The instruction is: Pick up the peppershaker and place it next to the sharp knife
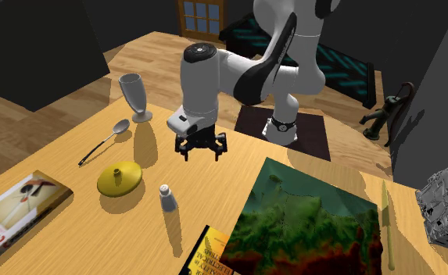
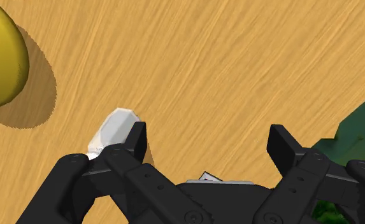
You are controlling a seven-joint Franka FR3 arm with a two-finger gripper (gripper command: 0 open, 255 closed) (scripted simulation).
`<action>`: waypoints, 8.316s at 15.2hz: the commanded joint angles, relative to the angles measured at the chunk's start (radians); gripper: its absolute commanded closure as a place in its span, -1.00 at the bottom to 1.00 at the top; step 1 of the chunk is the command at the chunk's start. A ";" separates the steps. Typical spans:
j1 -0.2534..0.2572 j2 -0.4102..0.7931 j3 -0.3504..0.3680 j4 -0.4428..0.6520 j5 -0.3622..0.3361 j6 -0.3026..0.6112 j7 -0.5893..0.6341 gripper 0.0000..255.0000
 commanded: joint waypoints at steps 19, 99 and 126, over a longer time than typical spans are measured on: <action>-0.127 0.478 0.022 0.372 0.254 0.120 -0.303 -1.00; 0.229 -0.309 0.339 -0.072 -0.052 -0.224 0.471 1.00; 0.475 -0.146 0.802 0.117 0.044 -0.308 1.138 1.00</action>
